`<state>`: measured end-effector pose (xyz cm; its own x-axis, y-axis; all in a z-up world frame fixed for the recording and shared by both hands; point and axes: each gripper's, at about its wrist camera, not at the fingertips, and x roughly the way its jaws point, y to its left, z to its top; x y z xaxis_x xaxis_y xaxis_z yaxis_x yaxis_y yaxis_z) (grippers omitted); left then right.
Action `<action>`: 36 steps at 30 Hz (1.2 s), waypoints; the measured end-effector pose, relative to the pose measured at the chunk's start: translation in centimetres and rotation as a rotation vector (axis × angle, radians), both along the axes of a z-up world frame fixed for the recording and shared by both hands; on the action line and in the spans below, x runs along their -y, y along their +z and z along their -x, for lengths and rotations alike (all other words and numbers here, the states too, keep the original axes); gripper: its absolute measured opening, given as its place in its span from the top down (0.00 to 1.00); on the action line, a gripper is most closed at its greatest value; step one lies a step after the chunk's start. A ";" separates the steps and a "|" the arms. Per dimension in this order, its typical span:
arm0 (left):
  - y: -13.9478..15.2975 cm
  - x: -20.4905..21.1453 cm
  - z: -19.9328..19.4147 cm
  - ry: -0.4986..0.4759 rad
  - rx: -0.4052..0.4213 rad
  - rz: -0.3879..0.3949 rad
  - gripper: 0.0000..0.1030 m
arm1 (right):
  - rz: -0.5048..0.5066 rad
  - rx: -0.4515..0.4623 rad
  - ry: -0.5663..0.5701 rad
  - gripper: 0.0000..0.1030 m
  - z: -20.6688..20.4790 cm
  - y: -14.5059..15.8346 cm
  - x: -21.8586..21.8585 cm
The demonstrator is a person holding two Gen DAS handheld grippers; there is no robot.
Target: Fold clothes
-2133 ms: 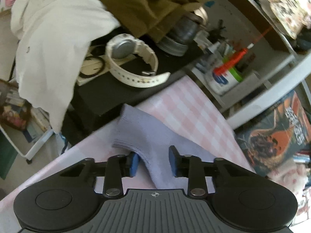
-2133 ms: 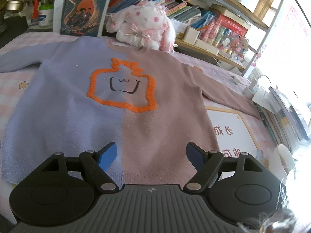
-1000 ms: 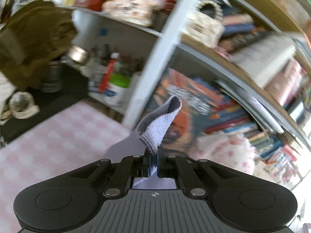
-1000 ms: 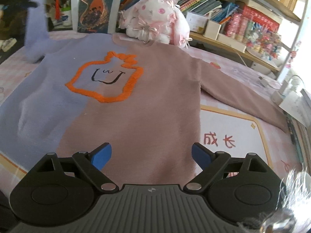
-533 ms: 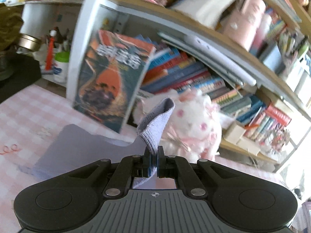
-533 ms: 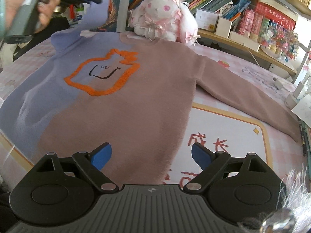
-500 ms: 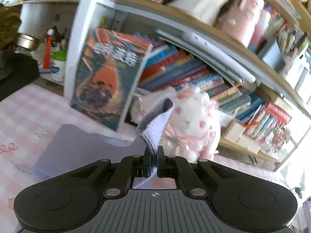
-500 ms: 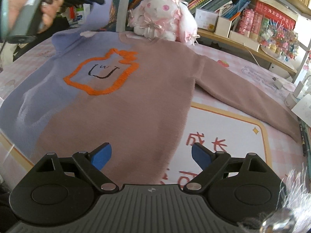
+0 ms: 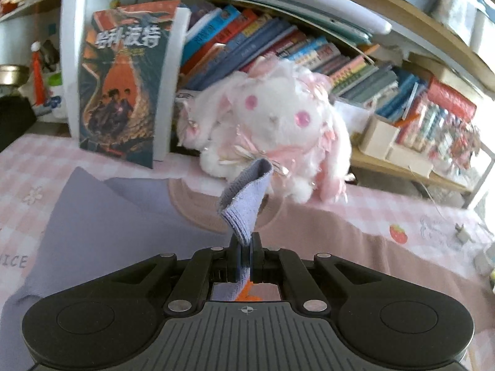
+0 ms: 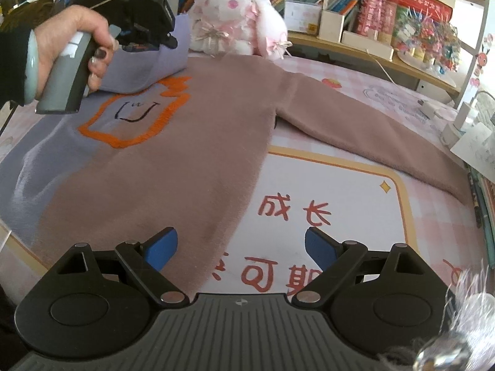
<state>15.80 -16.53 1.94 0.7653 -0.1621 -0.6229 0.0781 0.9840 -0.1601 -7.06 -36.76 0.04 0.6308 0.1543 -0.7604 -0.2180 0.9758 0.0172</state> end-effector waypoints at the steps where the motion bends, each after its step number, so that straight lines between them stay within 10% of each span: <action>1: 0.0 0.5 0.1 -0.021 -0.001 -0.010 0.97 | -0.001 -0.001 -0.002 0.13 0.0 0.0 0.1; 9: -1.3 4.9 1.7 -0.162 -0.043 -0.242 0.91 | 0.000 -0.004 0.008 0.13 -0.1 0.0 -0.1; 16: -1.5 4.9 2.9 -0.247 -0.113 -0.193 0.57 | -0.003 -0.005 0.012 0.13 0.0 0.0 -0.2; 20: -0.1 1.5 6.4 -0.197 -0.059 -0.153 0.36 | -0.023 -0.016 0.010 0.13 0.1 -0.1 -0.3; 36: -1.9 -17.8 15.3 0.214 -0.139 -0.289 0.37 | -0.047 -0.061 -0.160 0.31 -0.5 -0.7 -2.0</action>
<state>0.54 1.23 0.00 0.6676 0.1898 -0.7199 -0.1369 0.9818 0.1319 -6.54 -34.80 -0.64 0.6033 0.0918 -0.7922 -0.0574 0.9958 0.0717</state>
